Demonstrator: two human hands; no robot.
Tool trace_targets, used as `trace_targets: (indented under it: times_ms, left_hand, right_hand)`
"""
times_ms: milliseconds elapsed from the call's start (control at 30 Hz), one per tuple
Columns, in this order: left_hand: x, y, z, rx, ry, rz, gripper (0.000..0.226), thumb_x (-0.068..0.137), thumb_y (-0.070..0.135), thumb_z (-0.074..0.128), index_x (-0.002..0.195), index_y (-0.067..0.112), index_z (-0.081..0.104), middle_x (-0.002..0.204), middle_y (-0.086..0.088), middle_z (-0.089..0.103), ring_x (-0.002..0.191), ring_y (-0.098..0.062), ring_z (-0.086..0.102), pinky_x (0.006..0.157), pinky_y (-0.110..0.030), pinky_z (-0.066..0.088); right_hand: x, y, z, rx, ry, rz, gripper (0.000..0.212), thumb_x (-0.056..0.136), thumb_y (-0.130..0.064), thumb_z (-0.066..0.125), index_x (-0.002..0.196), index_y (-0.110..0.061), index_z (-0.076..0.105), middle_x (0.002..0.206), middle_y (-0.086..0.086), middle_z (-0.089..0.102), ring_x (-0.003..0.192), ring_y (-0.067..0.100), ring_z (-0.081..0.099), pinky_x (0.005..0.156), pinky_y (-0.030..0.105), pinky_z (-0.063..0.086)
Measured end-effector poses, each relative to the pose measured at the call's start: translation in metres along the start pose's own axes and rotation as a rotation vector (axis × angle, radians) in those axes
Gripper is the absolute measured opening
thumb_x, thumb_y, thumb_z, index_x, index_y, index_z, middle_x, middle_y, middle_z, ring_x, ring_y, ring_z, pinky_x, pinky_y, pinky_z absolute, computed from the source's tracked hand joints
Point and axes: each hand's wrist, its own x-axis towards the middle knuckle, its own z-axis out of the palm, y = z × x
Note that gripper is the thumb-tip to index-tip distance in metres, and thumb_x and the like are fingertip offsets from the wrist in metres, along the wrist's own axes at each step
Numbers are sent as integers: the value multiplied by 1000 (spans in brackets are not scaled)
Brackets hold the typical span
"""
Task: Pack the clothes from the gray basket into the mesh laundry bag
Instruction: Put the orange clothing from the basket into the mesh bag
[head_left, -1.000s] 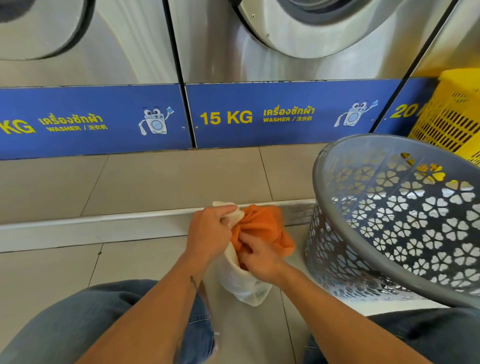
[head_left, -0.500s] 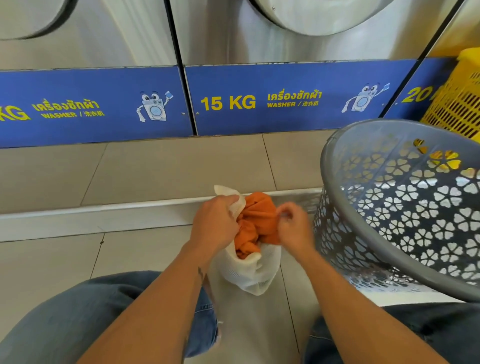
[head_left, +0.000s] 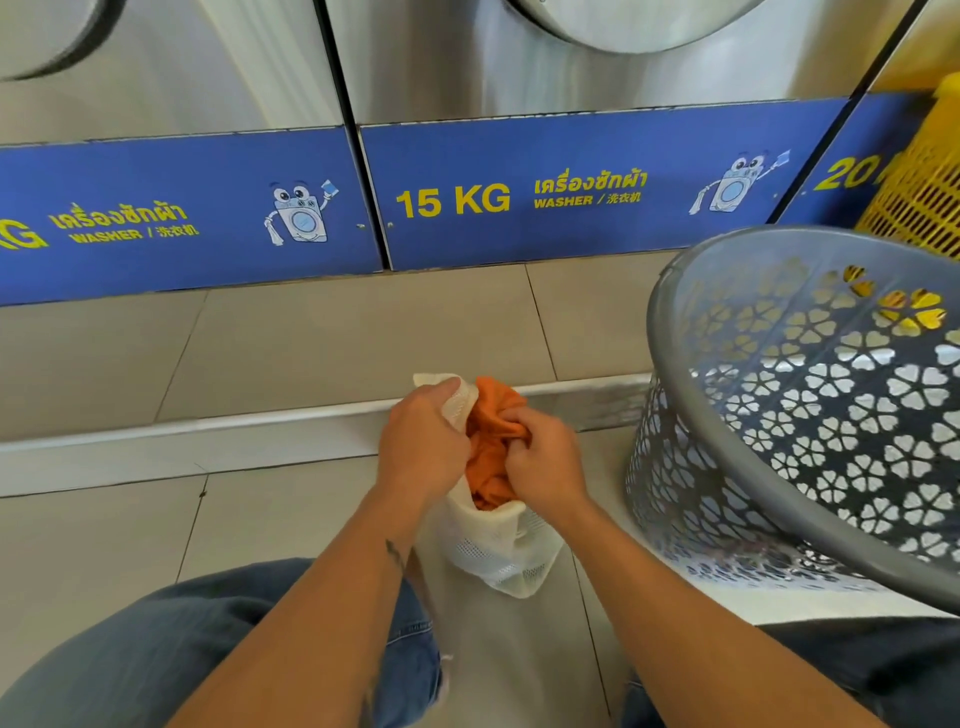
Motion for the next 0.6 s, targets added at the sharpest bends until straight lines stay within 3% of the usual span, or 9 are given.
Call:
trace_targets:
  times_ms: [100, 133, 200, 267, 367, 467, 600]
  left_hand:
    - [2, -1, 0, -42, 41, -19, 56, 84, 0, 49, 133, 26, 58, 138, -6, 54, 122, -28, 51, 100, -38, 46]
    - [2, -2, -1, -58, 43, -26, 56, 84, -2, 48, 132, 27, 59, 137, -6, 55, 120, -28, 52, 99, -39, 47]
    - [1, -5, -3, -82, 32, -23, 57, 85, -5, 45, 129, 28, 62, 136, -8, 56, 115, -30, 56, 96, -43, 50]
    - [2, -8, -5, -117, 7, -1, 58, 86, -7, 42, 125, 30, 64, 136, -7, 57, 111, -32, 58, 93, -46, 52]
    - [3, -7, -8, -139, -5, 41, 57, 86, -4, 43, 124, 33, 64, 136, -3, 58, 111, -28, 60, 92, -46, 53]
    - [3, -4, -7, -45, 10, 74, 54, 89, -1, 43, 129, 29, 62, 137, -3, 56, 119, -24, 55, 98, -39, 50]
    - [-1, -2, -3, 64, 17, 102, 48, 92, 6, 48, 135, 25, 57, 139, -1, 54, 124, -23, 50, 98, -31, 43]
  right_hand:
    - [-9, -15, 10, 285, -187, 70, 41, 86, 13, 43, 95, -13, 74, 64, -12, 66, 53, 6, 60, 49, 24, 48]
    - [-11, -16, 13, 331, -279, 131, 39, 89, 11, 43, 96, -13, 73, 63, -11, 65, 52, 7, 58, 49, 25, 47]
    - [-13, -13, 16, 324, -455, 192, 35, 97, 1, 45, 106, -19, 72, 86, -7, 70, 80, 12, 66, 75, 29, 52]
    - [-6, 2, 16, 242, -558, 248, 35, 102, -16, 47, 131, -29, 61, 121, -9, 62, 115, 13, 58, 101, 31, 41]
    - [16, 19, 12, -55, -544, 233, 53, 95, -45, 44, 146, -51, 27, 151, -9, 37, 134, 22, 45, 112, 45, 35]
    - [38, 30, 8, -298, -593, 322, 69, 85, -64, 36, 150, -54, 17, 156, 2, 37, 133, 33, 46, 112, 52, 36]
    - [26, 27, -19, -254, -523, 230, 66, 89, -46, 50, 149, -53, 23, 148, -5, 51, 135, 24, 49, 112, 45, 38]
